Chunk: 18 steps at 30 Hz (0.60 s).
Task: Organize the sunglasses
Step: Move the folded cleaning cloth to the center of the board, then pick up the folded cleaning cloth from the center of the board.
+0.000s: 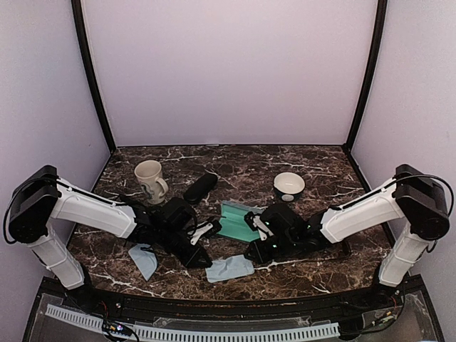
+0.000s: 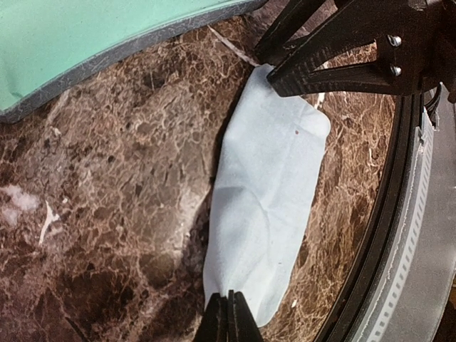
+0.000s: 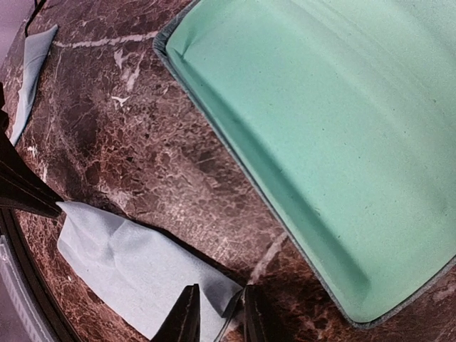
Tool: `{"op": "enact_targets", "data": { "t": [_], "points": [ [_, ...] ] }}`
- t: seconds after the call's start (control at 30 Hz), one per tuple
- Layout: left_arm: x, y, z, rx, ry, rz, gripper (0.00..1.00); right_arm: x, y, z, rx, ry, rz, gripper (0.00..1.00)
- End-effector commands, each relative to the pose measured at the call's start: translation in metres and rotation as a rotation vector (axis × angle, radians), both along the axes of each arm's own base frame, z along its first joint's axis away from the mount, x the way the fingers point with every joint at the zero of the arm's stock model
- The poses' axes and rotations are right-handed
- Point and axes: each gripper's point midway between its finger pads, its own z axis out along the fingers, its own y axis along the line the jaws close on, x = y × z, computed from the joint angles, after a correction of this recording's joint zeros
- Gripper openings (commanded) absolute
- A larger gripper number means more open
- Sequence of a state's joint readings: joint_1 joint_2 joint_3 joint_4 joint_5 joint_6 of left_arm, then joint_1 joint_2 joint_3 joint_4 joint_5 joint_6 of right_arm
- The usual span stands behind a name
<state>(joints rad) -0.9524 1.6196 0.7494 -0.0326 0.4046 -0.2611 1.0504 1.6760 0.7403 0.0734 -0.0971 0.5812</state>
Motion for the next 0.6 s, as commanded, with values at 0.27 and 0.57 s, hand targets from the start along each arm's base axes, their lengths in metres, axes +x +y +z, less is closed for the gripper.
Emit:
{"op": "enact_targets", "data": {
  "t": [0.27, 0.57],
  "points": [
    [0.0004, -0.0016, 0.0024, -0.003, 0.002, -0.016, 0.0, 0.0072, 0.012, 0.0043, 0.03, -0.007, 0.009, 0.19],
    [0.0002, -0.0017, 0.0027, -0.004, 0.002, -0.017, 0.0, 0.0081, 0.0132, 0.0064, 0.031, -0.011, 0.009, 0.1]
  ]
}}
